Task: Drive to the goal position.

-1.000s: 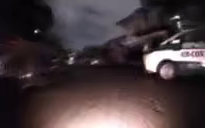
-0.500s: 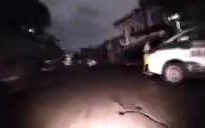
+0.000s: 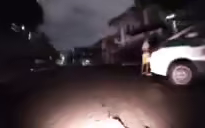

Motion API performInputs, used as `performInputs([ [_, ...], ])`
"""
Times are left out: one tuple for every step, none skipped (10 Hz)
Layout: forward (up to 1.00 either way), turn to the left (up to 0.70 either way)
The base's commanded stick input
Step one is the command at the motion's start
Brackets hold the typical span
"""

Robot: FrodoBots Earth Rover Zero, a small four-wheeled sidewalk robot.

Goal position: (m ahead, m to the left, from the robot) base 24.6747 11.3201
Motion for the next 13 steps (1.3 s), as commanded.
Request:
performInputs([
  [1.00, 0.00],
  [1.00, 0.00],
  [1.00, 0.00],
  [1.00, 0.00],
  [1.00, 0.00],
  [1.00, 0.00],
  [1.00, 0.00],
  [1.00, 0.00],
  [1.00, 0.00],
  [1.00, 0.00],
  [1.00, 0.00],
  [1.00, 0.00],
  [1.00, 0.00],
])
